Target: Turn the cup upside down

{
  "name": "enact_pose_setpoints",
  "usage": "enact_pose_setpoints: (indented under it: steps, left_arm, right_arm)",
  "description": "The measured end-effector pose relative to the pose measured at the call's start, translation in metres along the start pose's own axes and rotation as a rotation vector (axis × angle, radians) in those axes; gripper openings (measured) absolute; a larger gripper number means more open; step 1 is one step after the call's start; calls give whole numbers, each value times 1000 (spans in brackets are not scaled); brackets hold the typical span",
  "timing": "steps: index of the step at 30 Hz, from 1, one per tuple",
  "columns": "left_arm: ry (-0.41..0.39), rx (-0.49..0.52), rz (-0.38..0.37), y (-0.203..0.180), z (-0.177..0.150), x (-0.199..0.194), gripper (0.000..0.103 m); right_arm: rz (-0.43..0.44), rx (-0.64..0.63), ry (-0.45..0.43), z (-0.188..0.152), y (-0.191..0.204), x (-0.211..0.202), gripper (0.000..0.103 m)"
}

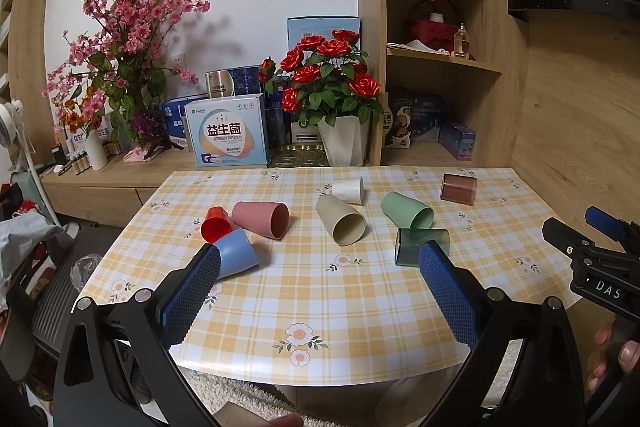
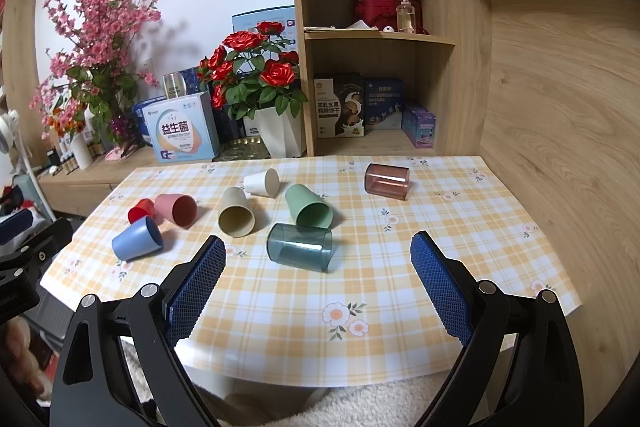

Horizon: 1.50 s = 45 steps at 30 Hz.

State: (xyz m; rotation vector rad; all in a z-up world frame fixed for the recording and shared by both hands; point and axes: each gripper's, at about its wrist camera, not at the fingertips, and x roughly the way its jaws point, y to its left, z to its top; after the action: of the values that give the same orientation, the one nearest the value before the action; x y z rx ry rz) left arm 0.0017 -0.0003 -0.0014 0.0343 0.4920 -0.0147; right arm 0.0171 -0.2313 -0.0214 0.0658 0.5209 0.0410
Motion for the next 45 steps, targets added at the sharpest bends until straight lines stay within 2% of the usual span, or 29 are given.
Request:
enact_pose_setpoints:
  steps: [45]
  left_arm:
    - [-1,-7,0,2,1,1,97]
  right_arm:
    - [0,1,-1,0,0,0,91]
